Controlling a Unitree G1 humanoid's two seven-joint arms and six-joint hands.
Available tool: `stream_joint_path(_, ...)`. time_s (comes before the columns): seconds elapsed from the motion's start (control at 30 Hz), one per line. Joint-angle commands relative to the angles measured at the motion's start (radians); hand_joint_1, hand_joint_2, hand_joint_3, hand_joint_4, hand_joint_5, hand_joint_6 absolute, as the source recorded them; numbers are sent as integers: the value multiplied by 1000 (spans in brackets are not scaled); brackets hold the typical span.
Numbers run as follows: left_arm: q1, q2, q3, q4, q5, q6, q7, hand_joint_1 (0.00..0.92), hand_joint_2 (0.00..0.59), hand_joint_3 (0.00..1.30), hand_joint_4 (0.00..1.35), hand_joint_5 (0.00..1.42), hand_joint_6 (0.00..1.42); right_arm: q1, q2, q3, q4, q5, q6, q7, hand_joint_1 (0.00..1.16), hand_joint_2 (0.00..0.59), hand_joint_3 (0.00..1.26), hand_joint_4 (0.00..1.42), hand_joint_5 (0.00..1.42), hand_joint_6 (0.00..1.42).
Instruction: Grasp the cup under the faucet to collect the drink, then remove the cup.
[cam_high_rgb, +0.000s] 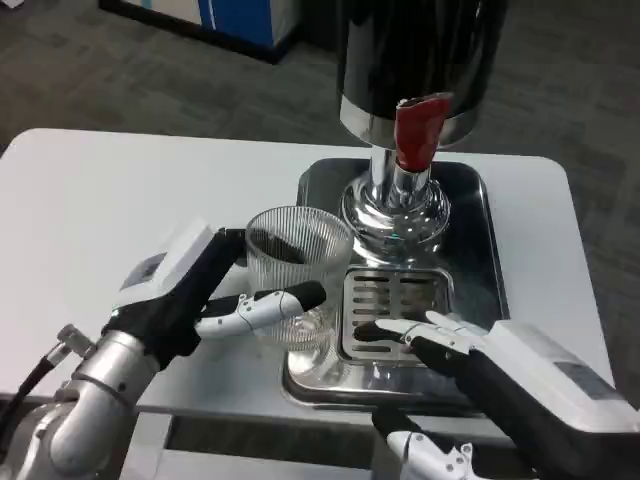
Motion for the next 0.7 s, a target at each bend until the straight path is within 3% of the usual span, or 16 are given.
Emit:
stream_joint_path(0.03,-10,6,0,-24,5,-25,31,71,237,599,455,470,419,6,1,-7,3,3,6,-13,377,454,193,148,61,32)
stream_joint_path(0.4,-12,7,13,-79,-6,-6,25,69,244,599,455,470,418,6,1,-9,7,7,8,-17,378,455,193,148,61,32)
stream_joint_path(0.7,-41,-4,-17,-17,22,-9,34,70,250,600,455,470,418,6,2,-10,9,9,10,-17,379,455,193,148,67,32)
